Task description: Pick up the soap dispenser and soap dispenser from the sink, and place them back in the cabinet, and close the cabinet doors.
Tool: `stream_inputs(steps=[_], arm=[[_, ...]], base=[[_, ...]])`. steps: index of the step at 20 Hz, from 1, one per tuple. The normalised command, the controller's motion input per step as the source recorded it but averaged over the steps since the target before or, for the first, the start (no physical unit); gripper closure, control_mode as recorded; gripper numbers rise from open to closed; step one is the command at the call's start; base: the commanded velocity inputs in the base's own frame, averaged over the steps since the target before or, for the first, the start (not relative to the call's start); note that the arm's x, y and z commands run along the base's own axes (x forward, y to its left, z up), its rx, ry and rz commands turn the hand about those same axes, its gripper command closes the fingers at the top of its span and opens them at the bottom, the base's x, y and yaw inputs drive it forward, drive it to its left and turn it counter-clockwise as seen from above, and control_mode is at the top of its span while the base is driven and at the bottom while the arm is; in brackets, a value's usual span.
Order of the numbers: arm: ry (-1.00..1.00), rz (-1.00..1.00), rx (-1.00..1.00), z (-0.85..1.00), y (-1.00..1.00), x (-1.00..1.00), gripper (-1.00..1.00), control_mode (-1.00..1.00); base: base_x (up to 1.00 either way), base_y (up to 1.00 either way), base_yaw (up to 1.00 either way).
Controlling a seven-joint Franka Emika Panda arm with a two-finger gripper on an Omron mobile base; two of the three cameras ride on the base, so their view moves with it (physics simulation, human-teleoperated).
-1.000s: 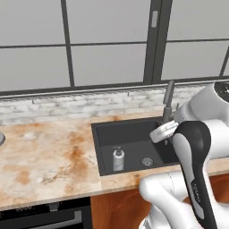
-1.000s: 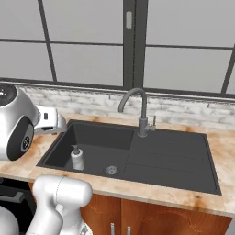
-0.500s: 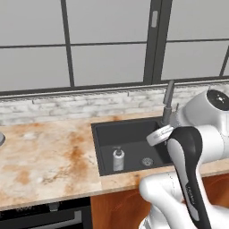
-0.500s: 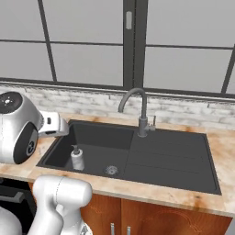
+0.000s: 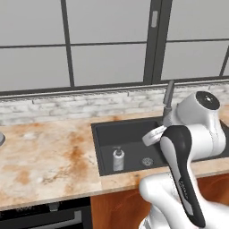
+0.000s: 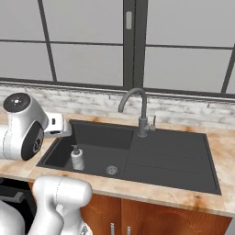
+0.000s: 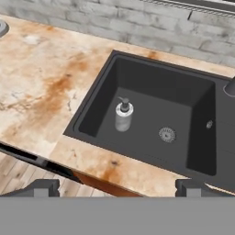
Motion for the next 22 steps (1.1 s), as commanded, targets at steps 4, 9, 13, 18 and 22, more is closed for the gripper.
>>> stream_inputs(steps=[4,9,13,18,22], arm=[[0.0,0.0,0.0,-0.31,0.19,0.25,-1.0,-1.0],[0.0,0.0,0.0,-0.28,0.12,0.16,-1.0,-1.0],[0.0,0.0,0.0,-0.35,0.02,0.18,-1.0,-1.0],[0.0,0.0,0.0,-0.38,0.06,0.26,-1.0,-1.0],[0.0,0.0,-0.02,-0.43,0.14,0.28,-1.0,-1.0]], base=[[0.0,0.0,0.0],[0.0,0.0,0.0],[0.0,0.0,0.0],[0.0,0.0,0.0],[0.0,0.0,0.0]])
